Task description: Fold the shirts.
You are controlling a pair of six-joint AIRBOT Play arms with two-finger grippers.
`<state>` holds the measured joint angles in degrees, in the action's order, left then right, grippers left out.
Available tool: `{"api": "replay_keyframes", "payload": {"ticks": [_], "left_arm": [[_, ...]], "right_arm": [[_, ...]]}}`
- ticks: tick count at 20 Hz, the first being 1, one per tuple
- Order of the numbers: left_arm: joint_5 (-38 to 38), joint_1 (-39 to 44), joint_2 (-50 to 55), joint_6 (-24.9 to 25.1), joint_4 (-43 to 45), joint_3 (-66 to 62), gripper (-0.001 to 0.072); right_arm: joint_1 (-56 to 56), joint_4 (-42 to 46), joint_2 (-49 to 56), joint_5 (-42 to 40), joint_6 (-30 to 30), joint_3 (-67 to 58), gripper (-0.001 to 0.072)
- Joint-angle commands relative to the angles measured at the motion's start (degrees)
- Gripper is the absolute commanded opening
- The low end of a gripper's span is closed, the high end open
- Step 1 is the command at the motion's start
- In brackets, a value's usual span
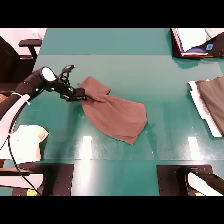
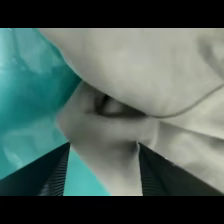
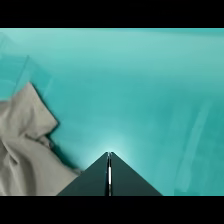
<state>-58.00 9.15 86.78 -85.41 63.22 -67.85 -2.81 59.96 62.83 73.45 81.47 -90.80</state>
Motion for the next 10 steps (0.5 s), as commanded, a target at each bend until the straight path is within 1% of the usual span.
{"api": "replay_keyframes", "payload": {"ticks": [1,2,3,4,6,7,8,9,10], "left_arm": [[3.41,0.55,2.14,3.37,-5.6,1.9,0.0493],[3.65,0.57,2.14,3.37,-5.55,1.42,0.0291],[3.58,0.39,2.12,3.37,-5.35,0.42,0.0064],[2.99,0.33,2.05,3.39,-4.81,-1.03,0.0024],[0.94,0.33,1.88,3.39,-3.93,-4.61,0.0024],[0.07,0.33,1.88,3.39,-3.74,-6.45,0.0024],[-0.37,0.35,1.88,3.39,-3.72,-7.87,0.0024],[-0.79,0.35,1.88,3.39,-3.74,-8.98,0.0024],[-1.09,0.35,1.88,3.39,-3.74,-9.73,0.0024]], "right_arm": [[0.04,0.0,0.04,0.0,0.0,5.55,0.0014],[0.04,0.02,0.04,0.04,0.0,7.78,0.0014],[0.04,0.0,0.04,0.09,0.0,10.47,0.0014],[0.02,-0.02,0.04,0.07,0.0,13.57,0.0014],[0.02,-0.09,0.09,-0.02,0.0,20.48,0.0026],[0.02,-0.63,0.61,0.04,0.0,23.87,0.0204],[0.02,-2.05,1.75,0.13,-0.02,27.06,0.0437],[-0.33,-4.96,3.39,0.02,-0.07,30.36,0.0514],[-1.22,-7.65,5.6,-0.26,-0.52,32.94,0.0514]]}}
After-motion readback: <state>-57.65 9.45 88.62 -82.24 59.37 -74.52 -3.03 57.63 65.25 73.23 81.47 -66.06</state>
